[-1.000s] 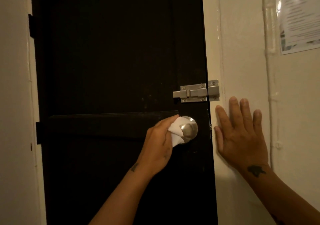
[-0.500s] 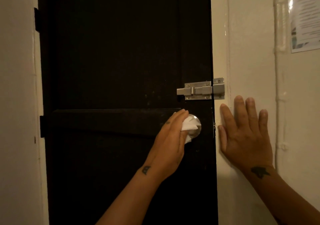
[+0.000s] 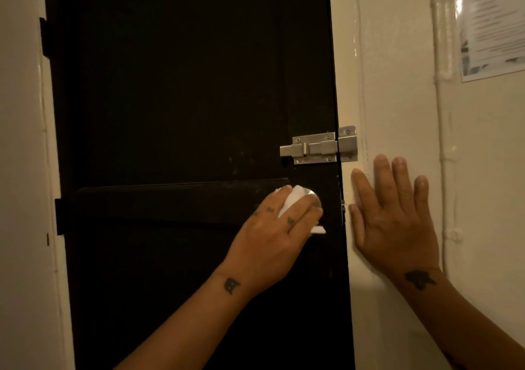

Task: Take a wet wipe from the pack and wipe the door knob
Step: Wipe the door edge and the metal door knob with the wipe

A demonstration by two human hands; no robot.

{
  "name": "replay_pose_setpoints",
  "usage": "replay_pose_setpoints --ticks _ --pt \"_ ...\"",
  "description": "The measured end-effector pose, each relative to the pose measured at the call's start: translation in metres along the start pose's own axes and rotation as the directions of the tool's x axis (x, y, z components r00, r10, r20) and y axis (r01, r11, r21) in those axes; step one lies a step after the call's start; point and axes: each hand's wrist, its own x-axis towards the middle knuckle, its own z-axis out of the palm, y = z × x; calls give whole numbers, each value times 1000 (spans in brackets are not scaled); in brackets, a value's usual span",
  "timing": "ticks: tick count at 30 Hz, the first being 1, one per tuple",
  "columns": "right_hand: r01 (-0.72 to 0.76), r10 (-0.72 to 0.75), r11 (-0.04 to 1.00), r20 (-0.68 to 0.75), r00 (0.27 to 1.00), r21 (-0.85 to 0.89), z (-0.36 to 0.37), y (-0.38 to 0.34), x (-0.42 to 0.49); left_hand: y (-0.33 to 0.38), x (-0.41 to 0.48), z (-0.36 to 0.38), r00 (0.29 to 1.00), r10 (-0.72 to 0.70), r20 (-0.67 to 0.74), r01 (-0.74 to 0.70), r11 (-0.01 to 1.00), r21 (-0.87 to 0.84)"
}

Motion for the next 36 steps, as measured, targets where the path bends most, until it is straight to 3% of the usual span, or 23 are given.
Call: replay_pose_setpoints --ticks 4,9,12,14,16,19,20,22,25,30,36 --pt "0 0 1000 -12 1000 8 0 0 0 -6 7 -4 986 160 49 -163 984 74" --pt "7 -6 1000 -26 1000 21 -1 0 0 -22 -4 -10 866 478 147 -501 829 250" --pt "6 -5 1000 -36 999 31 0 0 0 -33 -14 -14 797 574 191 -604 761 237" --pt "4 -2 1000 -42 999 29 0 0 0 -40 -28 -14 791 595 144 -612 777 150" --pt "-1 1 1000 -43 999 20 1 -1 0 -40 -36 -19 855 517 32 -515 855 -55" --pt "-2 2 1000 -31 1000 7 0 -1 0 -34 -16 -33 960 237 -151 -276 897 -346" --pt "0 0 1000 -26 1000 4 0 -1 0 -32 -3 -36 980 144 -140 -188 903 -386" --pt "2 -2 1000 -17 1000 7 -1 -1 0 -28 20 -38 1000 -1 26 13 876 -482" --pt "-2 2 1000 -4 1000 25 -2 -1 -1 -27 31 -23 957 -86 278 244 755 -608" --pt "-4 4 999 -12 1000 34 -2 -2 0 -25 11 -10 878 -384 285 423 342 -839" --pt "-7 8 999 -24 1000 52 -2 -2 -1 4 -15 -8 757 -617 215 437 233 -869"
